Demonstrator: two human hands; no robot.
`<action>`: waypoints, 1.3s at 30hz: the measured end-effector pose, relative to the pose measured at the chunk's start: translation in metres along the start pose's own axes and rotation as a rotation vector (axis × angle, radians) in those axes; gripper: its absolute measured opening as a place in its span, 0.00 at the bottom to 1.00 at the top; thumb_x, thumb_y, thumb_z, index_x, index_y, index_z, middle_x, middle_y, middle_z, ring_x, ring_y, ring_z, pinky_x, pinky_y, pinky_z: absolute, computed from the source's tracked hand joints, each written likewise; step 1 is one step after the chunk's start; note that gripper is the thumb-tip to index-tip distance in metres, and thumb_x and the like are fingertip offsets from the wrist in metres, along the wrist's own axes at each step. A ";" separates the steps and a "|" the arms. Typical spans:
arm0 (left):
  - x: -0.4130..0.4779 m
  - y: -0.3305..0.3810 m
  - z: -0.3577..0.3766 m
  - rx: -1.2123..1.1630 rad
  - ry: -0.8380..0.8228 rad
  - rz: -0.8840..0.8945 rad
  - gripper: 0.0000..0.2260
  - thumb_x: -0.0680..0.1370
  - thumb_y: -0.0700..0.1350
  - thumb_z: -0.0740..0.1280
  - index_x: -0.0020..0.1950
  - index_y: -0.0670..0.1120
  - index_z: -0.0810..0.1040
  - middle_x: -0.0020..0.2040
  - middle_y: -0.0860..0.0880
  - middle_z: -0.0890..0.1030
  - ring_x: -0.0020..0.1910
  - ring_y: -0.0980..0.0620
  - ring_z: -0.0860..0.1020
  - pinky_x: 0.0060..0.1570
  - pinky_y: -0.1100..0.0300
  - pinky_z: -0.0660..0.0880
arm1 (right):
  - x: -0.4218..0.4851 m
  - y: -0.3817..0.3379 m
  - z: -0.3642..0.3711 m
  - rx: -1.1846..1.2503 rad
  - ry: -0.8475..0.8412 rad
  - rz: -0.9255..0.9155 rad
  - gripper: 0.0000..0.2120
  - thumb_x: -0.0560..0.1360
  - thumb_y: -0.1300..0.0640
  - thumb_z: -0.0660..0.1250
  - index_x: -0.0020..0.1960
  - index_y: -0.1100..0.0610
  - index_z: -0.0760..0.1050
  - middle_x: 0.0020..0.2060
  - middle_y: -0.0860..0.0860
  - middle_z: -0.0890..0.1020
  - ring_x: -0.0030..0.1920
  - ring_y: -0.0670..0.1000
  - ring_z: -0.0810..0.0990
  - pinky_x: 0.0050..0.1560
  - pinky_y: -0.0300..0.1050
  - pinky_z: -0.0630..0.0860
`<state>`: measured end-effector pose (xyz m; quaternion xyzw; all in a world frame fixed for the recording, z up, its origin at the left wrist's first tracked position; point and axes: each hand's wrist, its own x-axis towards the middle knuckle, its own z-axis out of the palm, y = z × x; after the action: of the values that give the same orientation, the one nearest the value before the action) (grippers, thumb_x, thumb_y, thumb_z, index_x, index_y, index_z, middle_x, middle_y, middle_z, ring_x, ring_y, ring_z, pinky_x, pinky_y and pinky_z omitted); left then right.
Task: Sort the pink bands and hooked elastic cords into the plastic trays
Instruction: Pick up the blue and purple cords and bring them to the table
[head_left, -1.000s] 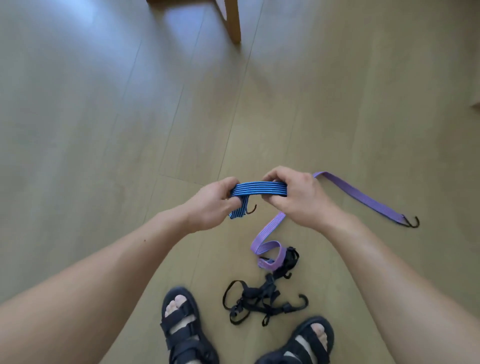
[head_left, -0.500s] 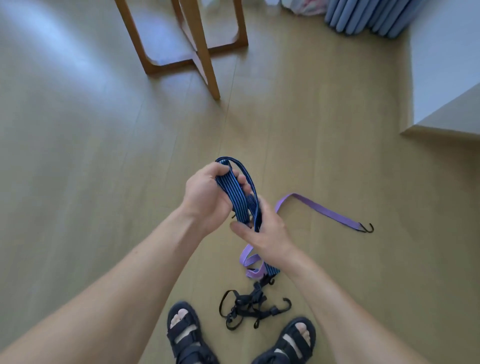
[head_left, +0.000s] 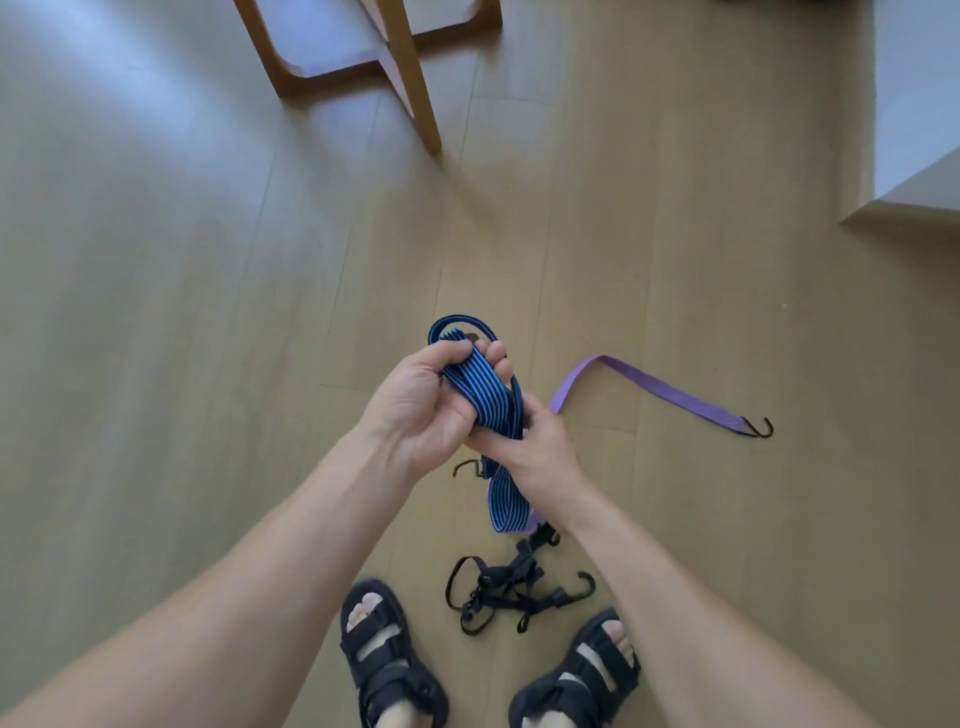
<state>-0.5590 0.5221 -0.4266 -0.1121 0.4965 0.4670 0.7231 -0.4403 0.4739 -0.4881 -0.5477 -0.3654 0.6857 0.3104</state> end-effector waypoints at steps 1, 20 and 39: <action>0.004 0.003 -0.003 0.059 -0.007 0.023 0.06 0.80 0.34 0.60 0.46 0.36 0.75 0.40 0.41 0.81 0.40 0.47 0.83 0.46 0.54 0.82 | 0.002 0.002 0.000 -0.008 0.005 0.024 0.13 0.59 0.45 0.77 0.40 0.45 0.78 0.41 0.48 0.78 0.36 0.47 0.80 0.39 0.49 0.82; 0.119 -0.033 -0.130 0.800 0.174 0.078 0.07 0.81 0.43 0.62 0.44 0.43 0.74 0.38 0.40 0.82 0.34 0.48 0.83 0.30 0.59 0.71 | 0.090 0.150 -0.046 -0.591 0.336 0.438 0.06 0.75 0.52 0.66 0.51 0.51 0.73 0.43 0.48 0.76 0.45 0.51 0.74 0.40 0.43 0.67; 0.089 -0.026 -0.099 0.960 0.004 0.015 0.02 0.73 0.33 0.68 0.41 0.38 0.77 0.38 0.41 0.83 0.38 0.44 0.82 0.42 0.50 0.77 | 0.078 0.098 -0.044 -0.156 0.425 0.378 0.08 0.75 0.60 0.69 0.45 0.53 0.70 0.34 0.52 0.74 0.28 0.54 0.75 0.36 0.62 0.80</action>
<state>-0.5928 0.4962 -0.5558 0.2370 0.6581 0.1900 0.6889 -0.4160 0.4924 -0.6177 -0.7594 -0.2354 0.5713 0.2036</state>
